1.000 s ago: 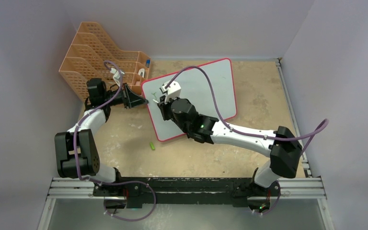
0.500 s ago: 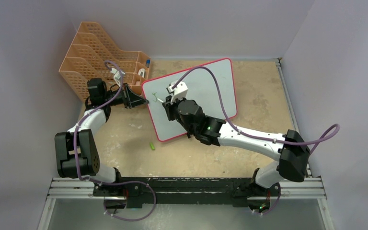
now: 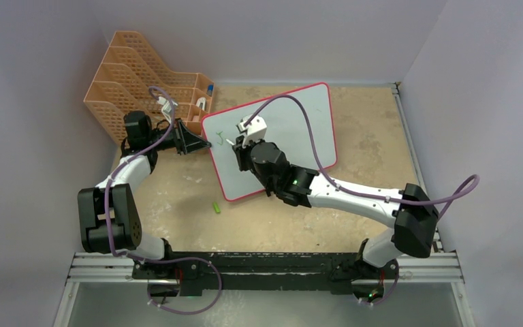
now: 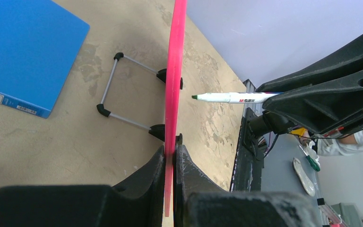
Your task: Write a sentence on the whiteboard
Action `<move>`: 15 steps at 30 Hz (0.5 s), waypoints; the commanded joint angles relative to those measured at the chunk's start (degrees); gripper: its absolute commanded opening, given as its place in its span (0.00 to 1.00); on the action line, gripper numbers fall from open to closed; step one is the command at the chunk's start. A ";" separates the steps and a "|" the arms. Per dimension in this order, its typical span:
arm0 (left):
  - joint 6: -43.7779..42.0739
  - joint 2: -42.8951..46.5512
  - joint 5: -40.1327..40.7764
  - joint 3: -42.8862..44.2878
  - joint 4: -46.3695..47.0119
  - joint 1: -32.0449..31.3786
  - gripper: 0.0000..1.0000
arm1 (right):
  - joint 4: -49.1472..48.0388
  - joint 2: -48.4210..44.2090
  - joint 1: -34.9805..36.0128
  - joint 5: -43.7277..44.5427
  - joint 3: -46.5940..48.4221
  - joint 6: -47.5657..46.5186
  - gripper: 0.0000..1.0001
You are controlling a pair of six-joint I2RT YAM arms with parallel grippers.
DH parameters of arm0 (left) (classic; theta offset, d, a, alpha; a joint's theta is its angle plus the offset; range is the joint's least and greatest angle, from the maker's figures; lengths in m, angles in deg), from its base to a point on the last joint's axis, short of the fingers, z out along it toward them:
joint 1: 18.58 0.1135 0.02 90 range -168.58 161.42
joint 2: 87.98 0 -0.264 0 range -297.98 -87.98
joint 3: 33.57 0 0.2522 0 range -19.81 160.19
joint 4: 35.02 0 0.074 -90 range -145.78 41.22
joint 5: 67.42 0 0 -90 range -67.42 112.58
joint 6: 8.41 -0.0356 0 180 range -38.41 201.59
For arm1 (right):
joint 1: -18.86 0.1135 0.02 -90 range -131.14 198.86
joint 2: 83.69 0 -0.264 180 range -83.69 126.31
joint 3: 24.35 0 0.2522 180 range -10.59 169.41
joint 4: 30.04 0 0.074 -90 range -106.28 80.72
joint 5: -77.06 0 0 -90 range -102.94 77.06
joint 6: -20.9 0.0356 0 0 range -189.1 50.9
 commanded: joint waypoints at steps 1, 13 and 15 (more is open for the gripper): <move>-1.35 0.90 -0.70 1.65 -0.60 -0.98 0.00 | -1.41 0.63 -0.34 2.34 1.48 0.55 0.00; -1.35 0.84 -0.79 1.69 -0.57 -0.98 0.00 | -2.13 0.84 -0.67 2.79 1.90 0.51 0.00; -1.35 0.84 -0.79 1.65 -0.60 -0.98 0.00 | -2.33 0.69 -0.75 2.75 1.97 0.42 0.00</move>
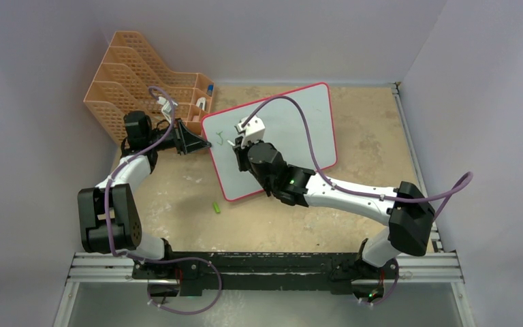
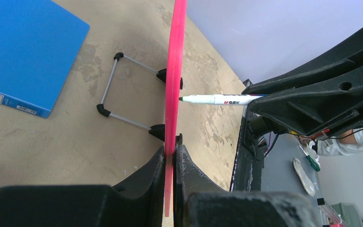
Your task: Write a sentence on the whiteboard
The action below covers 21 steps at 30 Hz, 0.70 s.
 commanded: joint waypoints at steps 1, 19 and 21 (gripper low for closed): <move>-1.35 0.82 -0.75 1.65 -0.58 -0.98 0.00 | -2.42 -1.32 -0.49 1.90 2.05 0.43 0.00; -1.26 0.88 -0.94 1.68 -0.49 -0.98 0.00 | -3.76 -0.55 -0.65 2.42 2.89 0.49 0.00; -1.18 0.90 -1.05 1.66 -0.41 -0.98 0.00 | -3.53 -0.22 -0.73 2.31 3.14 0.48 0.00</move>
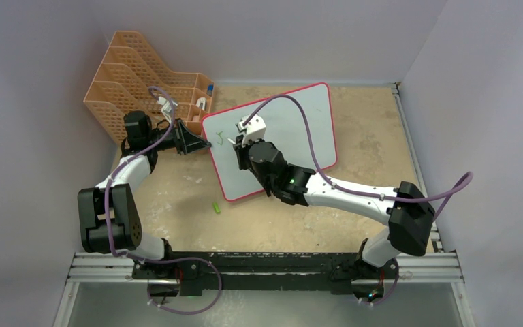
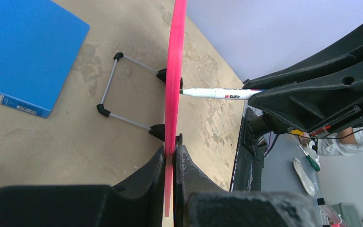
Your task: Write a sentence on the whiteboard
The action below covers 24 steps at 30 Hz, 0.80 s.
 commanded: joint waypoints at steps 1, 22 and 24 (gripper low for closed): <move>-1.15 0.95 -0.97 1.66 -0.40 -0.98 0.00 | -2.44 -0.04 -0.36 1.65 3.18 0.42 0.00; -0.99 0.99 -1.12 1.62 -0.06 -0.98 0.00 | 0.10 2.10 -0.43 -0.65 4.21 0.61 0.00; -0.98 0.99 -1.13 1.57 -0.03 -0.98 0.00 | 0.17 2.27 -0.44 -0.81 4.39 0.43 0.00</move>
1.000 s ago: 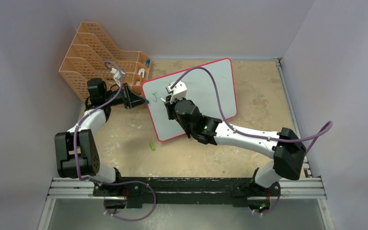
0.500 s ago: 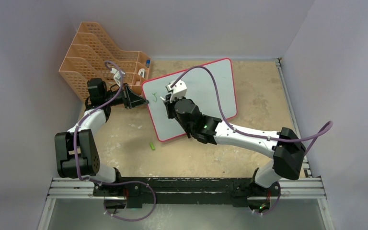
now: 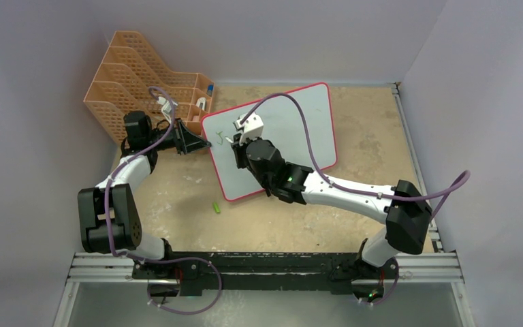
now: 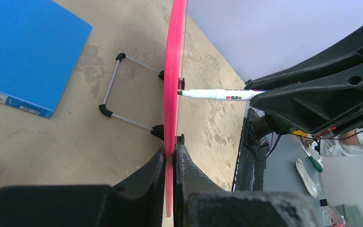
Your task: Write a sentence on the whiteboard
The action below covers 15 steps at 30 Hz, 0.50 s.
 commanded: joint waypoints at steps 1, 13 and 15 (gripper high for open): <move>-0.67 1.01 -1.53 1.59 -0.01 -0.98 0.00 | -0.47 0.95 -0.18 -0.42 2.67 0.24 0.00; -0.66 0.99 -1.42 1.57 -0.04 -0.98 0.00 | 0.91 0.38 -0.19 -2.56 1.98 0.53 0.00; -0.67 1.00 -1.36 1.57 -0.05 -0.98 0.00 | 1.46 0.34 -0.19 -2.48 1.85 0.65 0.00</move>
